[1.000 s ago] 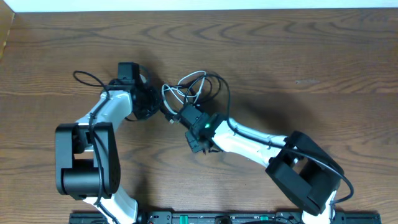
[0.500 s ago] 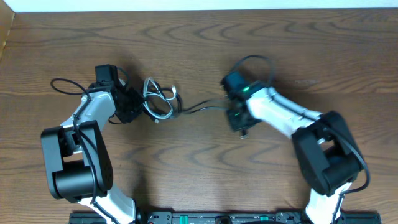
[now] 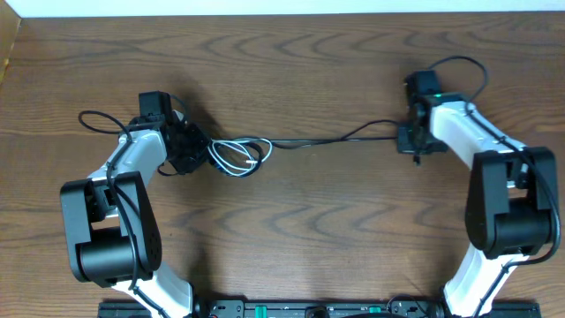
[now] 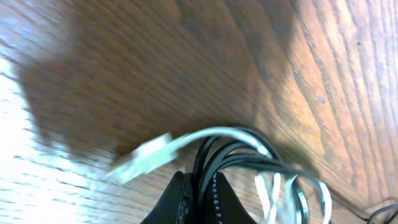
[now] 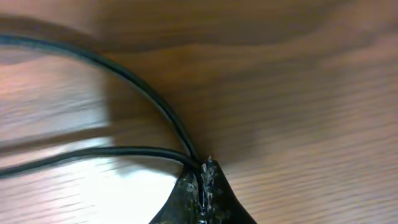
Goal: Untangle cables
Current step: 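Pull the black cable rightward with the right gripper, stretching it out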
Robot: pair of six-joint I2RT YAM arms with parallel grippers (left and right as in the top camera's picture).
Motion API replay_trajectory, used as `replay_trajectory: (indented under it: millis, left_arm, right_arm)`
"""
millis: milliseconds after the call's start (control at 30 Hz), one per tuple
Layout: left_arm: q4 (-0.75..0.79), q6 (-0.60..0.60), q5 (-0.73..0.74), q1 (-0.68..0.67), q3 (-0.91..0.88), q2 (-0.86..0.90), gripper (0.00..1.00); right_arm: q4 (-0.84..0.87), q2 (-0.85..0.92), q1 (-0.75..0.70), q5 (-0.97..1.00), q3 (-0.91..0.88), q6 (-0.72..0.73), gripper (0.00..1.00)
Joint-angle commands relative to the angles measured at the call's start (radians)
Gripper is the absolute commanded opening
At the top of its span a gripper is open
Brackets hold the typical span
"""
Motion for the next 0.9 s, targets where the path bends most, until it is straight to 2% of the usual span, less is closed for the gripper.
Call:
replay_trajectory:
  millis: [0,200,467,600,633,733,867]
  left_arm:
    - [-0.003,-0.002,-0.093,0.025,-0.012,0.014,0.08]
    - [0.0,0.054,-0.038,0.021,-0.012,0.014,0.08]
    - [0.081,0.26,0.238,-0.013,-0.012,0.014,0.08]
    - [0.123,0.36,0.405,-0.04,-0.011,0.014,0.17]
    - [0.127,0.371,0.426,-0.047,-0.011,0.014,0.22]
    - [0.137,0.377,0.443,-0.065,-0.011,0.014,0.28]
    - [0.14,0.377,0.443,-0.09,-0.011,0.014,0.3]
  right_arm:
    - [-0.01,0.094,-0.089,0.103,-0.051,0.002,0.01]
    - [0.05,0.096,-0.119,0.101,-0.075,0.002,0.01]
    - [0.178,0.097,-0.117,-0.033,-0.128,-0.013,0.01]
    - [0.266,0.097,-0.11,-0.206,-0.164,-0.13,0.01]
    - [0.28,0.097,-0.11,-0.243,-0.171,-0.153,0.01]
    - [0.299,0.097,-0.107,-0.272,-0.18,-0.16,0.01]
    - [0.309,0.097,-0.095,-0.273,-0.181,-0.159,0.01]
